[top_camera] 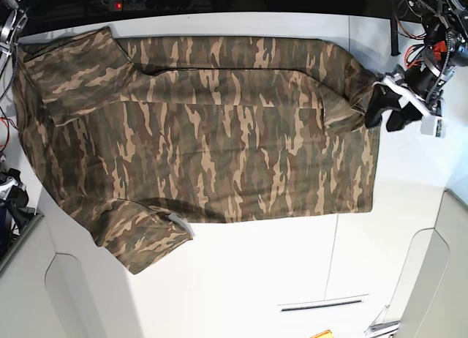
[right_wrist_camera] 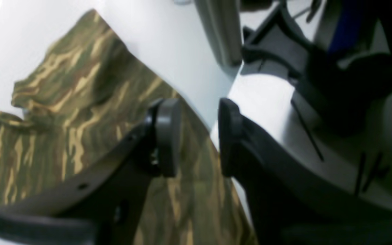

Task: Fold the T-shirt properly

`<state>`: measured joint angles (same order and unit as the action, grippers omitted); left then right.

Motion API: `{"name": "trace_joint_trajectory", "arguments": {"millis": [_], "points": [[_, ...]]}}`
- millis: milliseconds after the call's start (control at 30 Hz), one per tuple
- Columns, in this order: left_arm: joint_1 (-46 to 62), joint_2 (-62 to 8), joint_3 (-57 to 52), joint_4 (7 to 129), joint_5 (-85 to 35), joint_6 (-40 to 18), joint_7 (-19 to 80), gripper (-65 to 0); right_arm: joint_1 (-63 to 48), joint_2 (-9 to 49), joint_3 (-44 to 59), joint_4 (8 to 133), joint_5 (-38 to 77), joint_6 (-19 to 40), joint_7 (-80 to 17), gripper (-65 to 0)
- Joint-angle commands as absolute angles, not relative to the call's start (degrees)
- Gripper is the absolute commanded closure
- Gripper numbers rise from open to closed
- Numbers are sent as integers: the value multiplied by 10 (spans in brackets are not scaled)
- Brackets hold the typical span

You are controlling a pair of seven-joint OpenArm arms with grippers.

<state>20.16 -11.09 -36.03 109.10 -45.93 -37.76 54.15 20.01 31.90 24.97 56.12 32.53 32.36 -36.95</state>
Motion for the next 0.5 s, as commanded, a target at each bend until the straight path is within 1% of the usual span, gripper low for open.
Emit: {"name": "trace_joint_trajectory", "arguments": {"millis": [0,67,233,467], "points": [[204,-117,-358,1098,-486,-385,542,-387,214,332,251,568,336,328,-358,-194],[213,-117,-349,1098,-490,-389,560,-387,213,331,251,568,336,328,-362,-194],[226,-118,-348,1098,-442,-389,559,-387,211,331,251,568,336,328,-365,-194],[241,-118,-348,1098,-385,-390,512,-387,211,331,251,568,352,328,-378,-194]]}}
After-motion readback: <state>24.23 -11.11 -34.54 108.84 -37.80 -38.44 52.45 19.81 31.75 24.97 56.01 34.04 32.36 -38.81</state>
